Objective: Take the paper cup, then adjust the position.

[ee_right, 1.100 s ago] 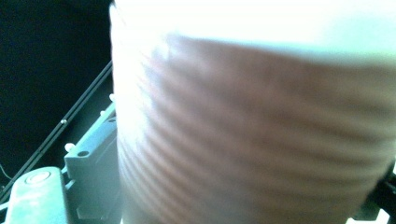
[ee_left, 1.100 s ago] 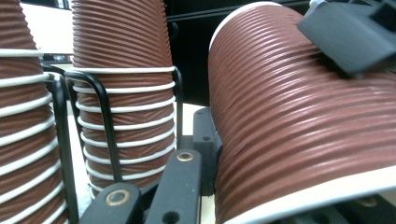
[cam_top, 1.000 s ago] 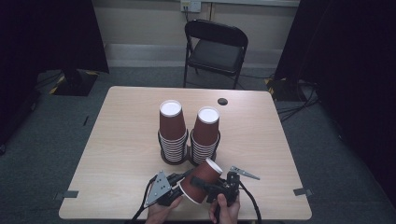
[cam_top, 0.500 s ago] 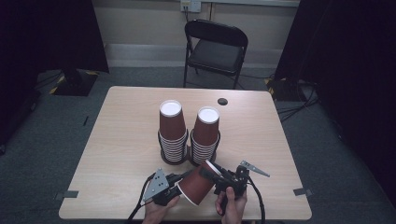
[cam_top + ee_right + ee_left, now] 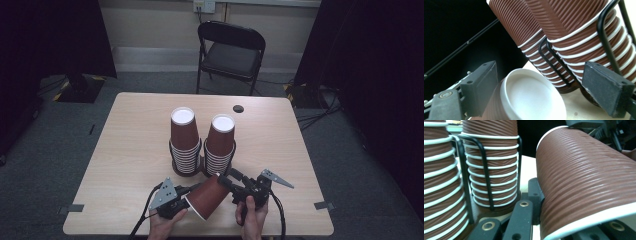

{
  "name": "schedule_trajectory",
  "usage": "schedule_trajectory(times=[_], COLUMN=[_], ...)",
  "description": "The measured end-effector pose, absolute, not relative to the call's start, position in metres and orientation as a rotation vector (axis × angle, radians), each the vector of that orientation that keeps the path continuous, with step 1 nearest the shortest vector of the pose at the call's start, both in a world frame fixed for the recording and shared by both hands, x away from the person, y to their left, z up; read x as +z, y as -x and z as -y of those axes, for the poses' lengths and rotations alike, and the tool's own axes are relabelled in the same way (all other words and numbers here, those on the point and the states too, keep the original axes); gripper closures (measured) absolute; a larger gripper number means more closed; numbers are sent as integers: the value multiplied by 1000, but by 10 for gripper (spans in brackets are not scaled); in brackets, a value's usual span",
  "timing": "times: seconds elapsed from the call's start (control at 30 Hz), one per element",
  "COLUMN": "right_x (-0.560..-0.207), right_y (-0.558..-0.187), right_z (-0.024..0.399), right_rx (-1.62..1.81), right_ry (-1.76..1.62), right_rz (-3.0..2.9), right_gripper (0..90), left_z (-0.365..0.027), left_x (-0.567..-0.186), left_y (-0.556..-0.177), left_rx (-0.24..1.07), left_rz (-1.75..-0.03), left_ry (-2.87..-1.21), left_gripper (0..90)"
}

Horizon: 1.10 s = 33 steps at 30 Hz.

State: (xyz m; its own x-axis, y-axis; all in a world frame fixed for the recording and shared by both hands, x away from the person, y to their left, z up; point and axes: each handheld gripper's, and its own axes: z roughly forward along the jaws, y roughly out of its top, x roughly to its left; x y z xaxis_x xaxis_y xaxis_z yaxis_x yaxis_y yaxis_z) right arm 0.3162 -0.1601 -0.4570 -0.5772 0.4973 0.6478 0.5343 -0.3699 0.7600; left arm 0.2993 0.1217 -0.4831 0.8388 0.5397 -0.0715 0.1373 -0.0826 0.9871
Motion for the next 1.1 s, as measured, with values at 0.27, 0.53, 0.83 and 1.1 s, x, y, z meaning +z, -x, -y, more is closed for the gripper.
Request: schedule_trajectory(times=[0.27,0.53,0.83,1.1], right_x=[-459,-465,-471,-480], right_y=[-308,-300,-291,-290], right_z=[165,164,156,149], right_rx=[-2206,-2157,-2136,-2084], right_ry=[1381,1401,1345,1272], right_rz=[1933,2161,2589,2729], right_gripper=[118,151,129,156], left_z=[-136,-142,-147,-149], left_x=[-483,-482,-478,-471], left_y=[-304,-307,-312,-314], left_rx=[337,354,344,319], left_rz=[-562,-594,-616,-628], left_ry=[-1657,-1706,-1738,-1763], left_gripper=[855,855,855,856])
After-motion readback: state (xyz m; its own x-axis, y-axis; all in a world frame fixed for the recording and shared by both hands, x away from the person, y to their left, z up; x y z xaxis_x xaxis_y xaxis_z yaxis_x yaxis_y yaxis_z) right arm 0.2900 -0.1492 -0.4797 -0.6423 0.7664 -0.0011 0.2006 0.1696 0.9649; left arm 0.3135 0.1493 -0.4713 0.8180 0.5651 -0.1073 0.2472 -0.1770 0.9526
